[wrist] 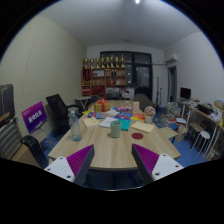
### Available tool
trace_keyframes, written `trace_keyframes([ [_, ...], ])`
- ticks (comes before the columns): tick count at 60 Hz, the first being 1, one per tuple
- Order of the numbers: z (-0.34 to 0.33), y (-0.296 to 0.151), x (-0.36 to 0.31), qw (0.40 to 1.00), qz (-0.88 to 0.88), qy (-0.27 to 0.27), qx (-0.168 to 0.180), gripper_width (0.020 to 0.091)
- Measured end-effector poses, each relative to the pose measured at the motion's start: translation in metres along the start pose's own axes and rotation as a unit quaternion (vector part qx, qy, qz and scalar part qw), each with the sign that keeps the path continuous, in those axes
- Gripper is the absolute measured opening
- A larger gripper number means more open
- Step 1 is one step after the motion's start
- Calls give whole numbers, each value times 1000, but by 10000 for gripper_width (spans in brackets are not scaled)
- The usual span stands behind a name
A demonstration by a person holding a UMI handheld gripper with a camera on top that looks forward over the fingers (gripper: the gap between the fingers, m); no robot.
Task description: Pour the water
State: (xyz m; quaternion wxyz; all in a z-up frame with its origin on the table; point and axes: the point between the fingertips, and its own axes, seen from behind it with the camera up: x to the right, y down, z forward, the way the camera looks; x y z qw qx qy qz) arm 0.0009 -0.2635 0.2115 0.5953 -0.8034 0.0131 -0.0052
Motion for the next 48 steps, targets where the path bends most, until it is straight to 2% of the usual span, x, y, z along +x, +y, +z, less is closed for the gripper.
trace_keyframes([
  [8,-8,6,-37,1000,3,28,5,836],
  [19,1,6,-109,1000,-2,6,9,834],
  [24,21,0,-144,1000,-3,-8,21,832],
  [35,123,-14,-215,998,-13,-43,52,832],
  [43,224,-8,-257,996,-4,-80,45,828],
  [48,284,-8,-256,996,-1,-75,42,830],
])
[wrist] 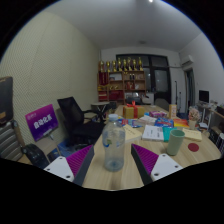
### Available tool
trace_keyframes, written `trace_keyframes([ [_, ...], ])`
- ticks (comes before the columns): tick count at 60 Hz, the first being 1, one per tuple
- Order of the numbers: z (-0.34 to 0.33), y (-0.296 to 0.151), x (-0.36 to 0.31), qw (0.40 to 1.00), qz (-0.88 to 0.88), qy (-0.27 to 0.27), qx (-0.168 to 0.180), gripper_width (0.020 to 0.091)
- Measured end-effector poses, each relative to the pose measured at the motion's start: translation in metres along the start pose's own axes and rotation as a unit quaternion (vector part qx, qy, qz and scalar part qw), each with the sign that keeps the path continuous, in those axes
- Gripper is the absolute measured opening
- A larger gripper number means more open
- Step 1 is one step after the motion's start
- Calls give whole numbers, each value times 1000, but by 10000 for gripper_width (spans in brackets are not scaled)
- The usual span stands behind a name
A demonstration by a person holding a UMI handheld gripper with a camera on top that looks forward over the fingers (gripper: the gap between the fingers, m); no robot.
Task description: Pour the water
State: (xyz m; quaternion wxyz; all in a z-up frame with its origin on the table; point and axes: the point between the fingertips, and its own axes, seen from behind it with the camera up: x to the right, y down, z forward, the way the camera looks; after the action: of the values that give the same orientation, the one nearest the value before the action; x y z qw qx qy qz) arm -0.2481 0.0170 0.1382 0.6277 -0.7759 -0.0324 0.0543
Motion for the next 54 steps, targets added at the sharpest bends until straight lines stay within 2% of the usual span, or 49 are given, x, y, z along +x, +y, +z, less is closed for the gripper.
trace_keyframes([
  [10,83,24,14,1000,-9,-1,-14,829],
  [21,138,38,2,999,-48,-18,-1,818],
  [22,141,40,2,998,-54,-18,-3,803],
  [25,150,47,6,998,-64,-14,-12,576],
  [27,152,43,4,998,-54,-18,-4,556],
  [34,156,47,4,998,-43,-32,-15,481],
  [38,157,49,4,998,-29,-39,-27,409],
  [40,153,47,0,998,-19,-48,-39,410],
  [41,153,48,-3,997,-10,-58,-46,386],
  [46,146,11,-12,990,95,-89,-49,377],
  [54,131,-96,28,936,330,-125,10,378],
])
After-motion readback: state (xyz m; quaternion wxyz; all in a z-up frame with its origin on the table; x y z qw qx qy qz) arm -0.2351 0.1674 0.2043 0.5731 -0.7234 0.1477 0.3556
